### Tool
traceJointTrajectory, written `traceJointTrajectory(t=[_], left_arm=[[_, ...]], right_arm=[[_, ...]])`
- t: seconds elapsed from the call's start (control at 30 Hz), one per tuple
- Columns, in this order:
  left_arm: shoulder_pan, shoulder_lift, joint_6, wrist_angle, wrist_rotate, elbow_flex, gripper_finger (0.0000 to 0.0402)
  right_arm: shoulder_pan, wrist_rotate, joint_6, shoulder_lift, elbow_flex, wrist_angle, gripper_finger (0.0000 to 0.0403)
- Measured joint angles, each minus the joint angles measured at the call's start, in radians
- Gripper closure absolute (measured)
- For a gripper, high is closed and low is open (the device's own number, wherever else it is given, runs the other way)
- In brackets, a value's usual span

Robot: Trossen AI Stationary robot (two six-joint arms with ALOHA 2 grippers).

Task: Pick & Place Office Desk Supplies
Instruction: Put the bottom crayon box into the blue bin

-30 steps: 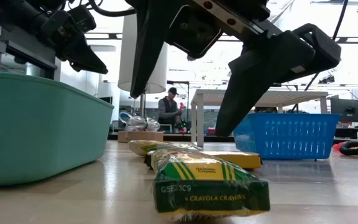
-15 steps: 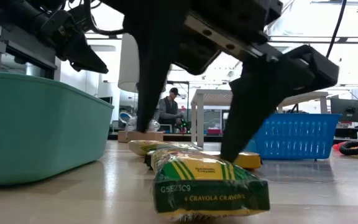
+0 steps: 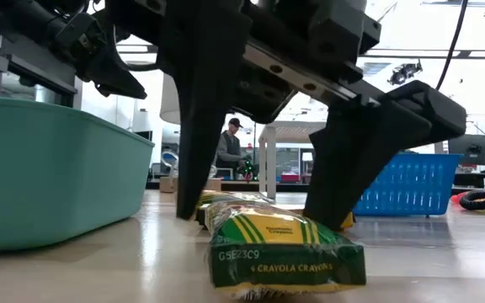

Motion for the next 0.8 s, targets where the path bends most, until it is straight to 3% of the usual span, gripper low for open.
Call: traceJointTrajectory(t=[0.23, 0.8], left_arm=[[0.0, 0.0, 0.0, 0.001, 0.0, 0.0, 0.0282], [0.0, 0.0, 0.0, 0.003, -0.004, 0.0, 0.0282]], right_arm=[[0.0, -0.005, 0.008, 0.002, 0.0, -0.016, 0.0153], [0.0, -0.011, 0.01, 0.004, -0.003, -0.032, 0.0263]])
